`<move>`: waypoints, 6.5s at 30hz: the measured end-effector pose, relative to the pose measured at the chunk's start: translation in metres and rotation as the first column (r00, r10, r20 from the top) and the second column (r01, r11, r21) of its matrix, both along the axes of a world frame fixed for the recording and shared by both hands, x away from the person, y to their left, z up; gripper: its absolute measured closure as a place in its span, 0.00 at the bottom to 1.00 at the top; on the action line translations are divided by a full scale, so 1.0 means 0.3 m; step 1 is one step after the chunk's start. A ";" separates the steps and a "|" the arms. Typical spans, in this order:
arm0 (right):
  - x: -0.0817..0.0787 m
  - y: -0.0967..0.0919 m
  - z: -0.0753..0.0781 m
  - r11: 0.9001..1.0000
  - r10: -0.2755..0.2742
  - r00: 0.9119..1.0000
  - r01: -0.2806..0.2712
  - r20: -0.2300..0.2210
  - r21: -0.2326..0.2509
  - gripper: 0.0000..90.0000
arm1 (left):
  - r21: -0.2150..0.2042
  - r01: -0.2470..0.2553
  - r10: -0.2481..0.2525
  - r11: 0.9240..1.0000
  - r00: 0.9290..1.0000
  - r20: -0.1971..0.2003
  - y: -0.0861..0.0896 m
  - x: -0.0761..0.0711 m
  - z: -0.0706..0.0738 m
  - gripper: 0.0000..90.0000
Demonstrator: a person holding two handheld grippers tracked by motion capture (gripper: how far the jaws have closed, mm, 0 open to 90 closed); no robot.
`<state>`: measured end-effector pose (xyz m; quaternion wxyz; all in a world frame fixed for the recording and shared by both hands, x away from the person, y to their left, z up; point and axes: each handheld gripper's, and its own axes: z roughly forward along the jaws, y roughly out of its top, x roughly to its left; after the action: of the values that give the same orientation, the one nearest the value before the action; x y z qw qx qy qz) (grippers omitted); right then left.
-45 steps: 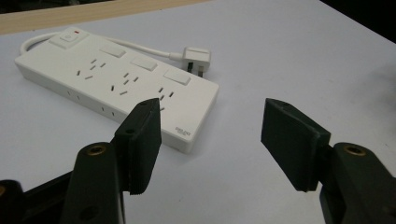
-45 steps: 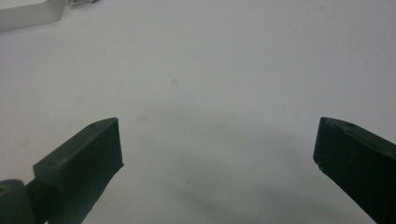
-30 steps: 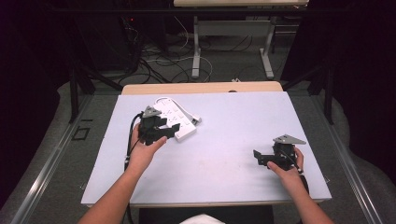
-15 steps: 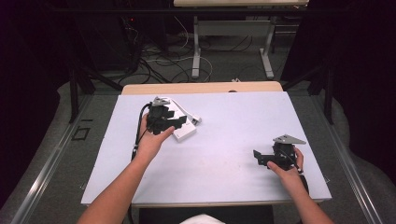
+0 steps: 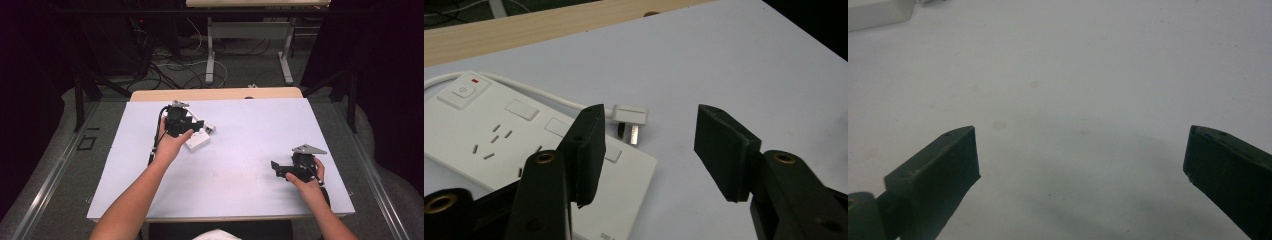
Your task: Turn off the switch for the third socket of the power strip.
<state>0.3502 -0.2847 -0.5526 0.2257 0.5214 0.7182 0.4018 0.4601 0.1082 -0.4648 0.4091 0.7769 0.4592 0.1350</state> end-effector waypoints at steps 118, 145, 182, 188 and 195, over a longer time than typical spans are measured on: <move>0.002 0.002 -0.005 1.000 0.026 1.000 -0.026 -0.009 -0.003 0.01 | 0.141 -0.019 0.048 0.990 0.978 -0.205 -0.082 0.157 -0.193 1.00; 0.003 0.005 -0.006 0.999 0.032 0.999 -0.032 -0.013 0.000 0.01 | 0.137 -0.040 0.070 0.990 0.973 -0.220 -0.073 0.152 -0.179 0.83; 0.001 0.006 -0.003 0.999 0.033 0.999 -0.033 -0.013 0.003 0.01 | 0.059 -0.037 0.051 0.998 0.965 -0.255 -0.040 0.093 -0.092 0.57; 0.000 0.005 -0.002 0.999 0.035 0.999 -0.035 -0.009 0.000 0.01 | 0.060 -0.015 0.029 0.998 0.971 -0.239 -0.040 0.074 -0.079 0.52; -0.001 0.004 -0.001 0.999 0.037 0.999 -0.037 -0.008 0.000 0.01 | 0.083 0.010 0.007 0.996 0.980 -0.198 -0.029 0.049 -0.066 0.45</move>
<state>0.3500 -0.2834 -0.5531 0.2154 0.5093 0.7287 0.4040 0.4747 0.0994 -0.4845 0.3284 0.8033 0.4911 0.0758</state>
